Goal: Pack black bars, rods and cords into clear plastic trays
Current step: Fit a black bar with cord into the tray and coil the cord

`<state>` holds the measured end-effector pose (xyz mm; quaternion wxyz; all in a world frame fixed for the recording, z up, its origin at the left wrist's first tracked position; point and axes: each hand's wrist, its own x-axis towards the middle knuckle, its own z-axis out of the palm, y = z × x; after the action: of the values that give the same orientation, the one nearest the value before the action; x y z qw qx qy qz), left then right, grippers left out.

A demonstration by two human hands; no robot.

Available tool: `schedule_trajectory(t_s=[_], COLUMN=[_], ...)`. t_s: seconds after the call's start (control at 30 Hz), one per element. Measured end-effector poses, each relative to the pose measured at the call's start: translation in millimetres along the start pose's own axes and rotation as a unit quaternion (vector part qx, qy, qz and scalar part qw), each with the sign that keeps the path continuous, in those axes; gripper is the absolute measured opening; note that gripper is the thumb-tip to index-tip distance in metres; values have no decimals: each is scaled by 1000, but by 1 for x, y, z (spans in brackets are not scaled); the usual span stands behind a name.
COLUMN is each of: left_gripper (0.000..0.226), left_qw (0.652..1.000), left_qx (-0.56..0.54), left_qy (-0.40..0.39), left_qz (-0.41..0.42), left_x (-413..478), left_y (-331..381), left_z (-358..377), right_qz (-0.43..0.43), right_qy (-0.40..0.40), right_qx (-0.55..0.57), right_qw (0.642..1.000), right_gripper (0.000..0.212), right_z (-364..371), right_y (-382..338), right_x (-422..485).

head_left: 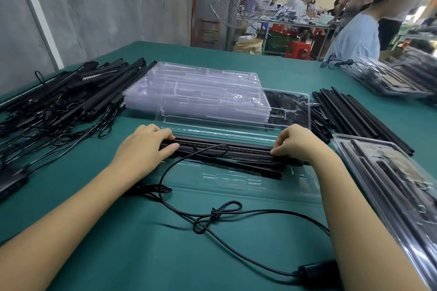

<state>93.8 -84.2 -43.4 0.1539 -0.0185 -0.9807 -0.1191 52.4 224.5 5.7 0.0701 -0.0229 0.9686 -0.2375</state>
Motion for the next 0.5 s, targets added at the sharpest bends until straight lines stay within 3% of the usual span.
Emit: schedule_trajectory(t_s=[0.2,0.5], left_gripper=[22,16], left_qw=[999,997], left_qx=[-25,-68], left_qy=[-29,-43], left_qz=[5,13], left_x=[1,5], left_y=[-8,-18], left_z=[-3,-2], right_qz=[28,101], right_qy=[15,-32], right_qx=[32,11], right_qw=[999,994], right_gripper=[17,17], right_z=[-14,-24], right_y=[11,30], right_x=[0,-2])
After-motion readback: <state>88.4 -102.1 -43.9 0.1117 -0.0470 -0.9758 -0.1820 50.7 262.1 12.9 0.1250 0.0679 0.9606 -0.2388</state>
